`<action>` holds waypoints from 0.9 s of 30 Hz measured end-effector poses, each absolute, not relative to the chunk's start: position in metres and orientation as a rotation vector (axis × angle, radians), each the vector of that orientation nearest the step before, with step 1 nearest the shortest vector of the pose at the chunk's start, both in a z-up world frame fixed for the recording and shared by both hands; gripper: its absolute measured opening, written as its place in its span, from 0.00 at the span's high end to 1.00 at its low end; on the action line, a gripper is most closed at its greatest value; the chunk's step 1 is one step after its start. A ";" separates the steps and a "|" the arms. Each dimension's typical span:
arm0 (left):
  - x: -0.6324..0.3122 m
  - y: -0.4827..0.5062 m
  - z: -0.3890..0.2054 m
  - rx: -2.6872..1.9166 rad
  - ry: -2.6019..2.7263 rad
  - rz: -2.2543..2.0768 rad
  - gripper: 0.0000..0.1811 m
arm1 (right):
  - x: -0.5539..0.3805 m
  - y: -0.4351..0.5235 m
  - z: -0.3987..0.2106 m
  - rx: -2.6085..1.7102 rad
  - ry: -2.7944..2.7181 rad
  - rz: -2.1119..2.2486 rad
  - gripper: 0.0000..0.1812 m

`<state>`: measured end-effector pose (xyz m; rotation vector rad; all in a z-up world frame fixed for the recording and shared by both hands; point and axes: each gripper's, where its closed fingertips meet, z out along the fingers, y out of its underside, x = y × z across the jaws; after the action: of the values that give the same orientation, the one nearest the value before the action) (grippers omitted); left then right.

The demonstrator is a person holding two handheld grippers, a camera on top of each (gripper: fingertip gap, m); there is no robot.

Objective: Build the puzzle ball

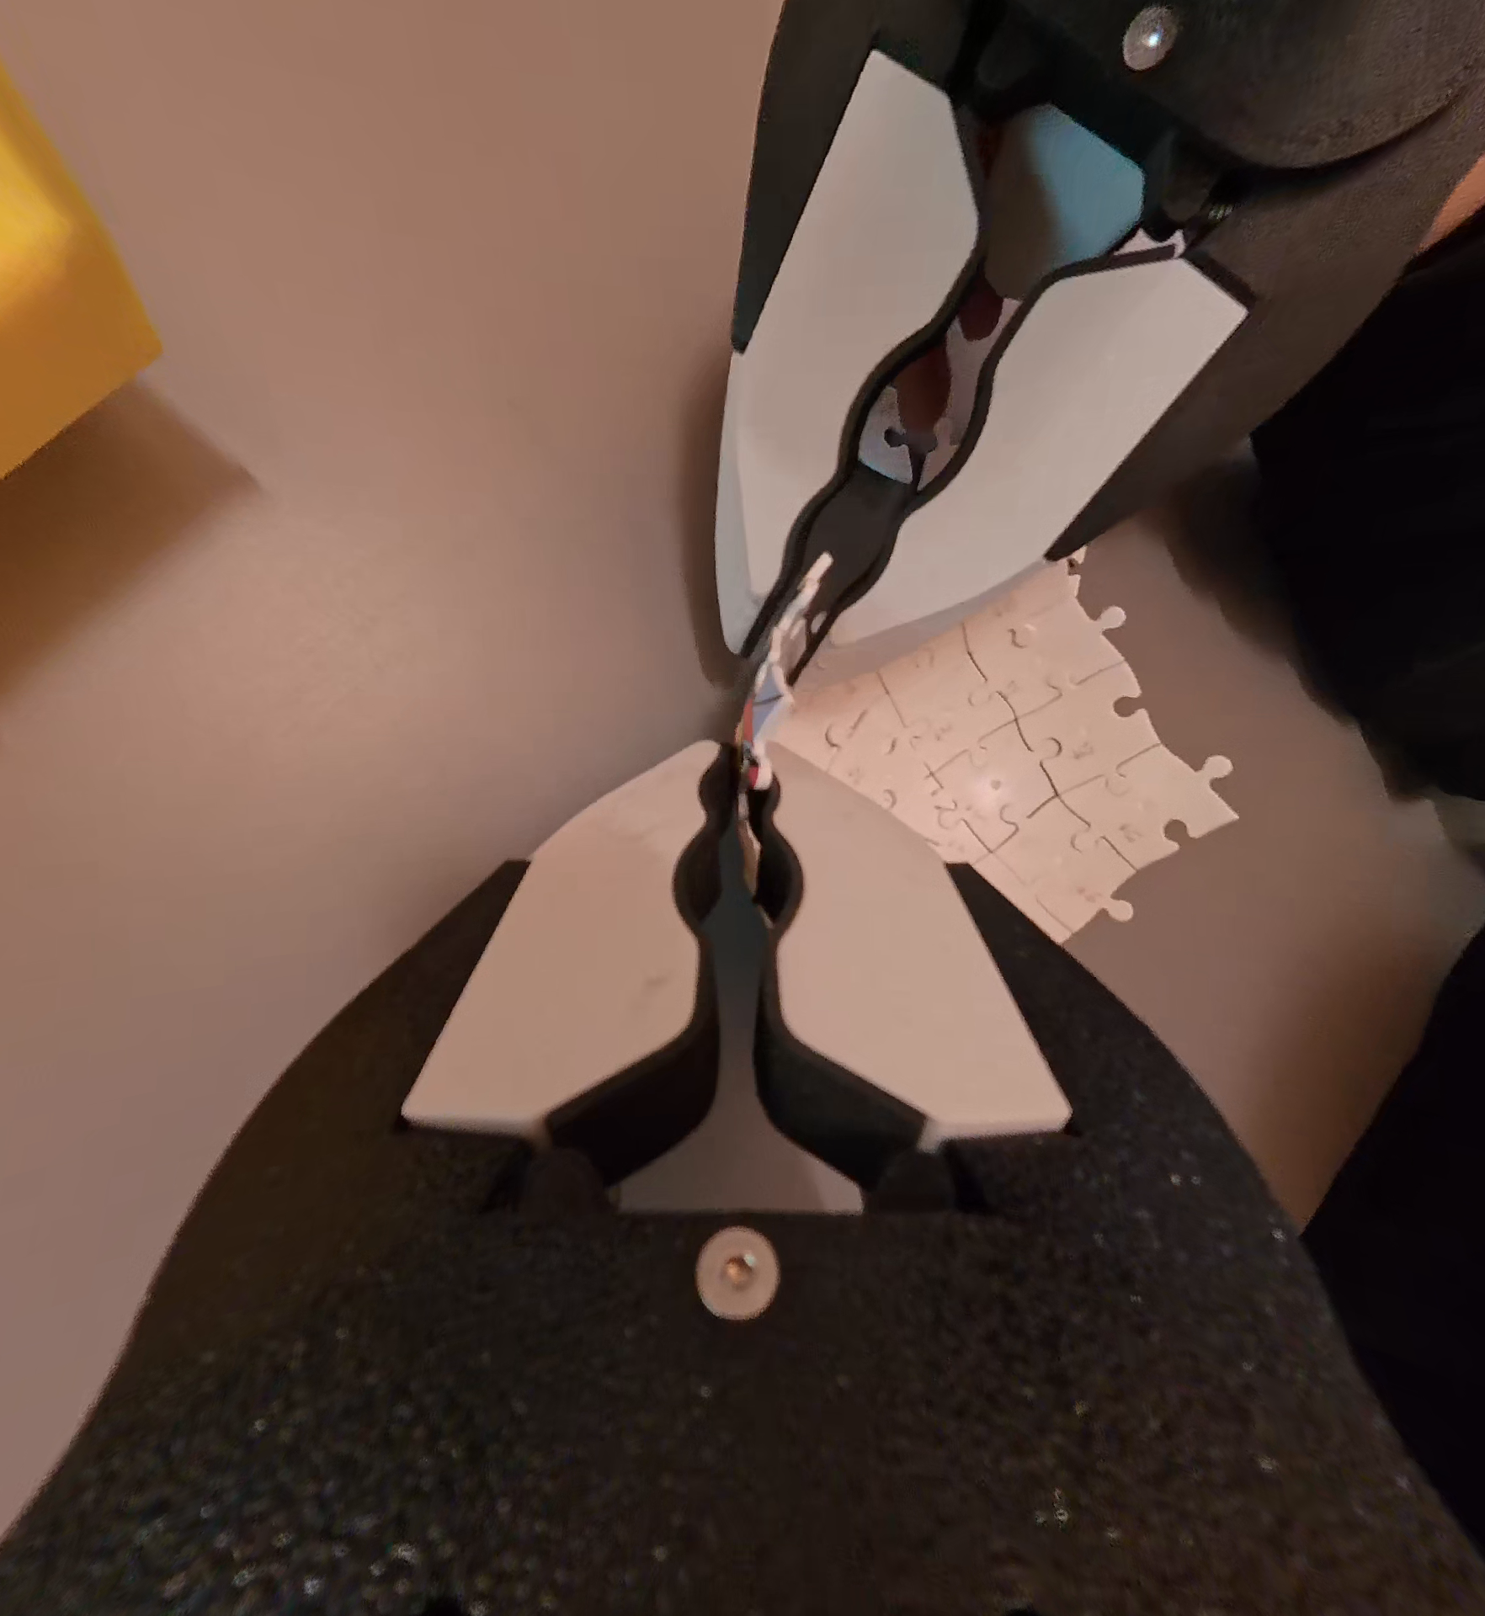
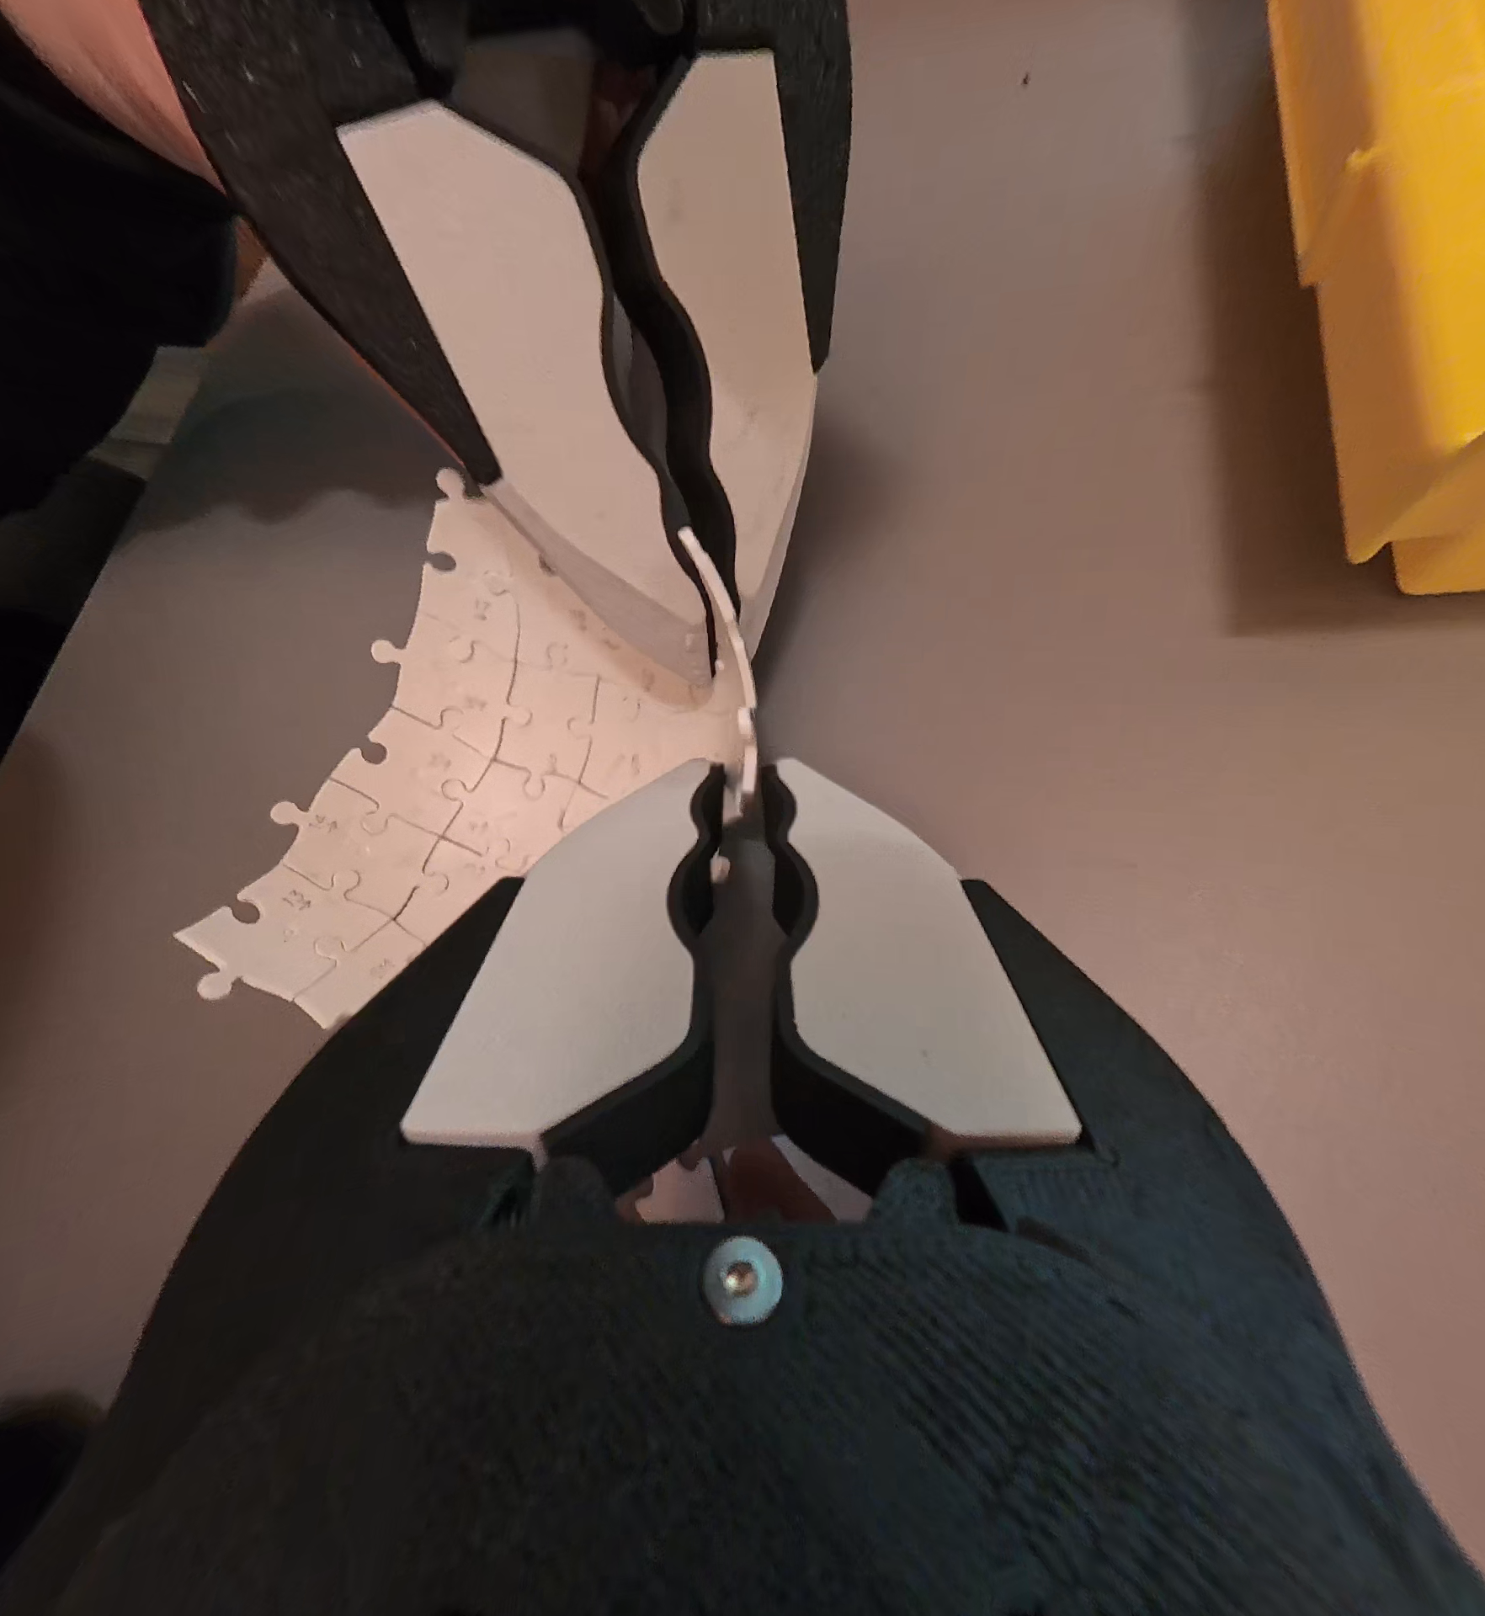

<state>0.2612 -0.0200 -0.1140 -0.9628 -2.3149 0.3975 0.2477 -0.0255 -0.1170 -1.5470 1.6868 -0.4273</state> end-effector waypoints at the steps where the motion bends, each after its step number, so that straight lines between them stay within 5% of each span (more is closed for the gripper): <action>1: 0.261 -0.020 -0.114 -0.965 -2.317 0.400 0.99 | 0.246 -0.025 -0.120 -1.568 1.691 -0.419 0.94; 27: 0.262 -0.025 -0.113 -1.045 -2.317 0.463 0.99 | 0.246 -0.037 -0.120 -1.361 1.798 -0.362 0.92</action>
<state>0.2624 -0.0247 -0.1133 -1.0450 -2.3165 0.4629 0.2462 -0.0366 -0.1200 -1.3610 1.7981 -0.3622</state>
